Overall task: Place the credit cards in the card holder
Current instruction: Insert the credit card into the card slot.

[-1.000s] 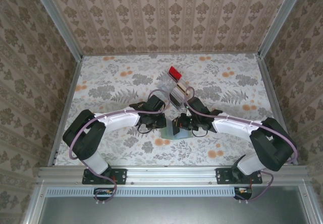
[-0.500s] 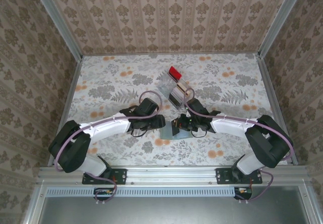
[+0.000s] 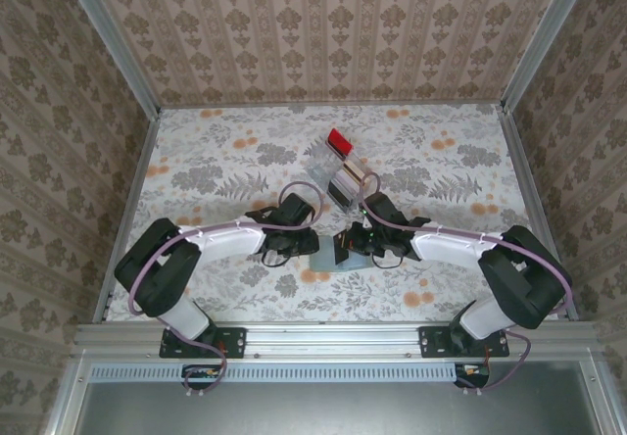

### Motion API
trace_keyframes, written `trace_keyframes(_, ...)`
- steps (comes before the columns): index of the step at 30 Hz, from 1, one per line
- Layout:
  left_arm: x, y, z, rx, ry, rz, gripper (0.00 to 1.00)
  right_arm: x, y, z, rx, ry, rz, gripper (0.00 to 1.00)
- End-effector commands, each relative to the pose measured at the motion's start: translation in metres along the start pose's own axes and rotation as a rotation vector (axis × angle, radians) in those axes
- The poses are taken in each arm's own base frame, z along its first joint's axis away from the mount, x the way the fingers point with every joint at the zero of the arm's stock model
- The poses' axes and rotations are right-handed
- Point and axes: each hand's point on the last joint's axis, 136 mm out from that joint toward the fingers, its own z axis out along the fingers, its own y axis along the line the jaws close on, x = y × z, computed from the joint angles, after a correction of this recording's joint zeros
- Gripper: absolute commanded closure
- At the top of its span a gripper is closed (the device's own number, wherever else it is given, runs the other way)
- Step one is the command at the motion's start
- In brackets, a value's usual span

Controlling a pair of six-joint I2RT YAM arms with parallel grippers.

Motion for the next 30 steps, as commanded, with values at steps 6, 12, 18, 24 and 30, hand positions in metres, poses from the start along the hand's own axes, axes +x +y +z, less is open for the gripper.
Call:
trace_keyframes(6,-0.001,-0.004,0.004,-0.001,0.013,0.018,0.76,-0.001,-0.002,-0.013,-0.039,-0.012,0.002,0.97)
trace_keyframes(12,0.0,-0.002,0.007,-0.017,0.025,0.027,0.78,0.008,-0.008,0.002,-0.061,0.022,0.013,0.97)
trace_keyframes(18,0.003,0.0,0.011,-0.028,0.037,0.025,0.79,0.017,-0.007,0.016,-0.106,0.054,0.028,0.97)
trace_keyframes(24,0.004,0.002,0.012,-0.037,0.044,0.024,0.8,0.02,-0.019,0.018,-0.06,0.052,0.044,0.97)
trace_keyframes(30,0.004,0.001,0.012,-0.036,0.045,0.025,0.8,0.031,-0.008,0.025,-0.109,0.103,0.026,0.96)
